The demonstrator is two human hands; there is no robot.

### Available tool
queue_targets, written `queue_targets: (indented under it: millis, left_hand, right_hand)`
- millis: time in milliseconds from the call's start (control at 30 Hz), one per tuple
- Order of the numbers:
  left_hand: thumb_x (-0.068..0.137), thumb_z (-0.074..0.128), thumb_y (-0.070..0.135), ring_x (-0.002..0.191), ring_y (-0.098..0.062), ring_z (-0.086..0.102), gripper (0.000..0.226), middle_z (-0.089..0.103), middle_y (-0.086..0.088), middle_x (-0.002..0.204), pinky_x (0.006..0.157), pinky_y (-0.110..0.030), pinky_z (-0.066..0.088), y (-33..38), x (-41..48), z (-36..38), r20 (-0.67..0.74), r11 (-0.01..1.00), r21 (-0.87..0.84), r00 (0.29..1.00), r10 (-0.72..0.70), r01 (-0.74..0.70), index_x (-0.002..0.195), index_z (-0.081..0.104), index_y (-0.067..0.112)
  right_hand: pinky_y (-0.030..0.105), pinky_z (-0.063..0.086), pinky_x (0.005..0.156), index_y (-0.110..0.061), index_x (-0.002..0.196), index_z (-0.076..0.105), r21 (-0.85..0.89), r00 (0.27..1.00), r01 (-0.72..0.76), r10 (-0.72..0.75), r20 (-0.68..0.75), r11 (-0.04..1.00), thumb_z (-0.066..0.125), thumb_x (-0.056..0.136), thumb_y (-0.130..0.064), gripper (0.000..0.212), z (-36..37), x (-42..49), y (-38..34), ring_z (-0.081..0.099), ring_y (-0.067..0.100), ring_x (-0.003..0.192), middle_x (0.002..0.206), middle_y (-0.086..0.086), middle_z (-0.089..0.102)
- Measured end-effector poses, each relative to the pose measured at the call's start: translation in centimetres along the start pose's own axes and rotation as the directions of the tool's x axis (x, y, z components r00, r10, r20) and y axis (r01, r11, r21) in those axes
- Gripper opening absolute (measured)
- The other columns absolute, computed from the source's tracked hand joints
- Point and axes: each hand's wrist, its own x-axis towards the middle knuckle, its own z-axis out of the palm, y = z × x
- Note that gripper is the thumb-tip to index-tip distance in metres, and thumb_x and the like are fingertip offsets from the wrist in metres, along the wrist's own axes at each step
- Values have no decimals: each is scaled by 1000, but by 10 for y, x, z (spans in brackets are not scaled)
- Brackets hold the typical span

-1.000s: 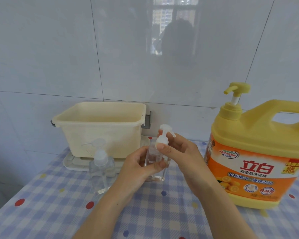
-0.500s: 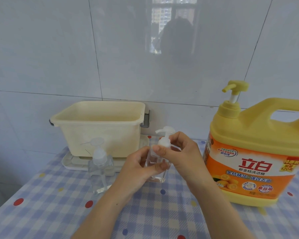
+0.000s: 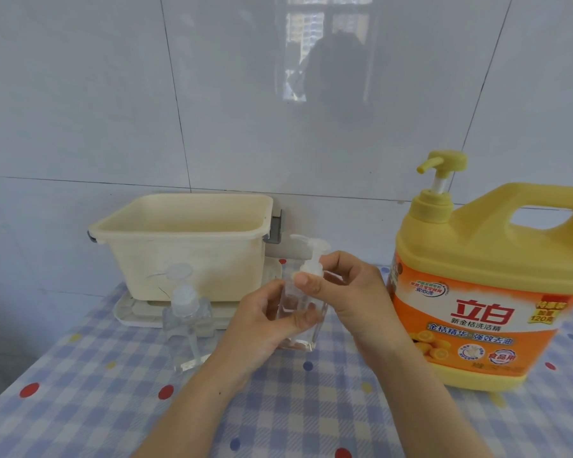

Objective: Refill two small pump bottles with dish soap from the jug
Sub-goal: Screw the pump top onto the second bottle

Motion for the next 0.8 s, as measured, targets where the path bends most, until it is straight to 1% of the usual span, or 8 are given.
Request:
queue_targets:
  millis: [67,167,267,333,433,600,667,800]
  left_hand:
    - [73,79,29,92,-21,71,31,74,1,91,75,-47,61,-1,0,3,-12,999,20,1000,29,-28,103,70,28]
    - [78,77,21,84,-15,71,25,72,8,82,65,-34,62,1,0,4,-35,1000,13,999,28,-27,98,68,32]
    - [73,79,22,88,-13,73,33,75,7,87,63,-30,59,4,-2,2,14,996,-83,1000,-27,28,105,70,23]
    - [65,81,24,96,-22,73,41,76,-5,99,67,-38,61,7,-3,0,84,976,-198,993,-79,94,105,73,17]
    - [67,84,23,96,-29,72,34,74,-13,105,72,-48,60,8,-3,-5,214,942,-296,972,-94,156,99,77,15]
    - [55,92,35,92,-27,72,53,74,-11,100,66,-40,60,6,-4,-8,401,922,-343,916,-30,180,102,75,16]
    - [56,92,35,95,-29,71,51,74,-11,103,68,-43,60,7,-4,-7,365,937,-315,930,-30,154,101,76,18]
    - [63,86,29,97,-28,71,45,75,-9,101,78,-48,59,9,-3,-2,118,987,-153,992,-40,58,105,73,19]
  right_hand:
    - [23,47,81,-26,71,60,-80,996,11,-19,-91,997,86,64,-33,27,5,-2,0,60,13,100,83,-15,66]
    - [6,40,65,-24,77,57,-190,990,23,-50,-134,981,83,70,-32,29,8,-4,1,58,3,96,89,-11,65]
    - [13,43,83,-26,97,66,-184,999,5,-12,-39,983,80,67,-48,40,4,-3,0,56,7,111,107,-11,68]
    - [23,51,88,-26,107,71,-90,998,-2,8,62,996,77,64,-54,51,2,-3,-2,62,15,111,108,-6,72]
    - [19,55,74,-15,109,72,142,973,-45,12,229,989,69,75,-29,36,-4,-7,-13,71,16,94,99,4,76]
    - [31,53,92,-7,105,73,180,938,-81,14,346,980,71,80,-23,29,-7,-10,-19,67,14,107,116,-2,71]
    - [25,55,81,-8,97,75,183,956,-58,2,292,981,74,76,-23,26,-5,-11,-20,70,15,96,105,3,74]
    - [18,55,65,-12,88,77,114,994,27,-40,105,993,75,65,-25,27,2,-11,-22,73,17,79,84,7,77]
